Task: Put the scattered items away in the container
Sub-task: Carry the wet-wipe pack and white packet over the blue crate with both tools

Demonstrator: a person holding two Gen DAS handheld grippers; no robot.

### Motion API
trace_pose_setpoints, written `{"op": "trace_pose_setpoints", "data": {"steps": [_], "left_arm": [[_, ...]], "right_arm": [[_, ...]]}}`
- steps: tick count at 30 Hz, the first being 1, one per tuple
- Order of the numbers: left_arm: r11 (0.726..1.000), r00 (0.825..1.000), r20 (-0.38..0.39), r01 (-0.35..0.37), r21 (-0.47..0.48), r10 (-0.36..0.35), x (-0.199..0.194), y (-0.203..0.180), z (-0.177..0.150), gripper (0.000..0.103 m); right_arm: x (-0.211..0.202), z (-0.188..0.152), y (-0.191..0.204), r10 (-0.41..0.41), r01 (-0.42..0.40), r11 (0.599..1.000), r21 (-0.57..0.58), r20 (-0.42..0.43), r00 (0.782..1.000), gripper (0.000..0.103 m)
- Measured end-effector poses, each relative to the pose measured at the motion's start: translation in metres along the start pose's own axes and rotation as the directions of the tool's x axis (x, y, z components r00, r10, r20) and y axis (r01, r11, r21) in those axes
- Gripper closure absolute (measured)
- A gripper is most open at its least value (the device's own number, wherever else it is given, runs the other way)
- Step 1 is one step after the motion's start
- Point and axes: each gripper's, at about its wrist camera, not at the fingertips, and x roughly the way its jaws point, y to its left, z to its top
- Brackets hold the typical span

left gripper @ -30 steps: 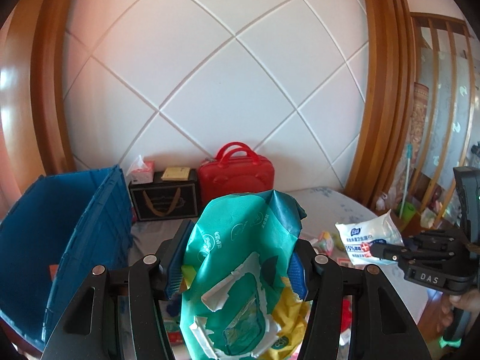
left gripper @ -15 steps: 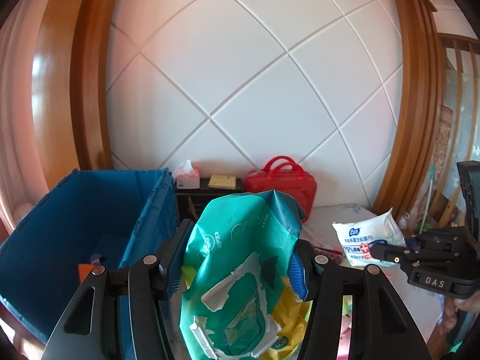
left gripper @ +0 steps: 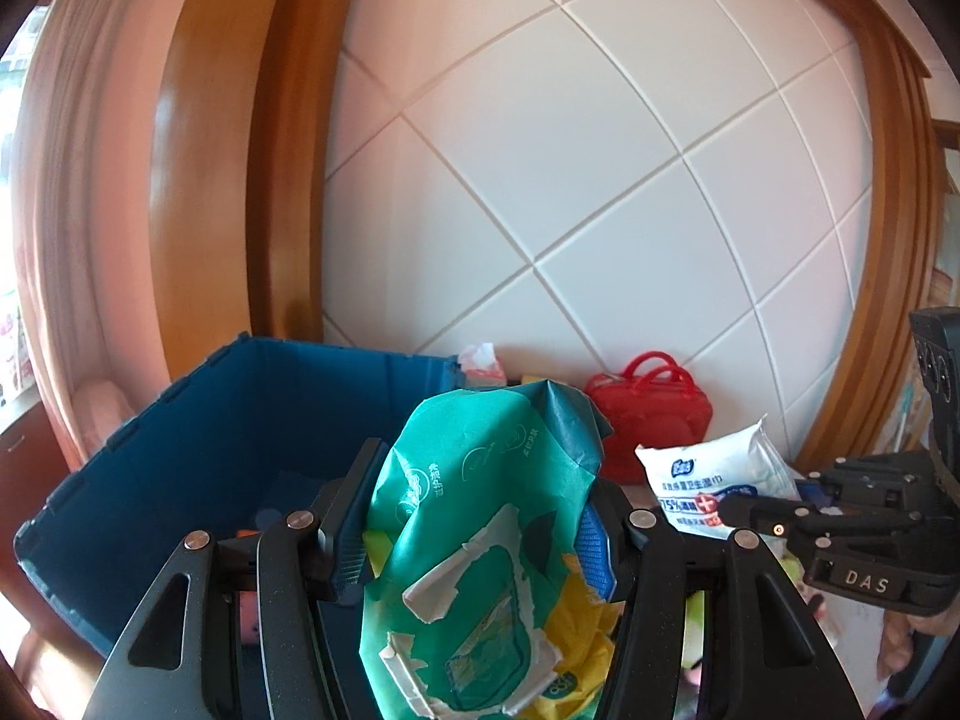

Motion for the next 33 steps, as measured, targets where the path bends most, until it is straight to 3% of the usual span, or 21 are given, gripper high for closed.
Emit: {"op": "trace_pose_setpoints", "data": {"steps": [5, 15, 33], "left_arm": [[0.998, 0.999, 0.007, -0.048, -0.034, 0.048, -0.008, 0.041, 0.003, 0.047], [0.991, 0.994, -0.023, -0.113, -0.077, 0.111, -0.008, 0.095, -0.002, 0.047], [0.975, 0.980, -0.053, -0.195, -0.109, 0.191, 0.011, 0.163, 0.011, 0.047]], "right_arm": [[0.013, 0.022, 0.045, 0.041, -0.040, 0.996, -0.076, 0.009, 0.999, 0.085], [0.036, 0.060, 0.097, 0.109, -0.105, 0.981, -0.164, 0.016, 0.994, 0.085], [0.094, 0.095, 0.153, 0.199, -0.200, 0.966, -0.164, -0.020, 0.980, 0.085]]}}
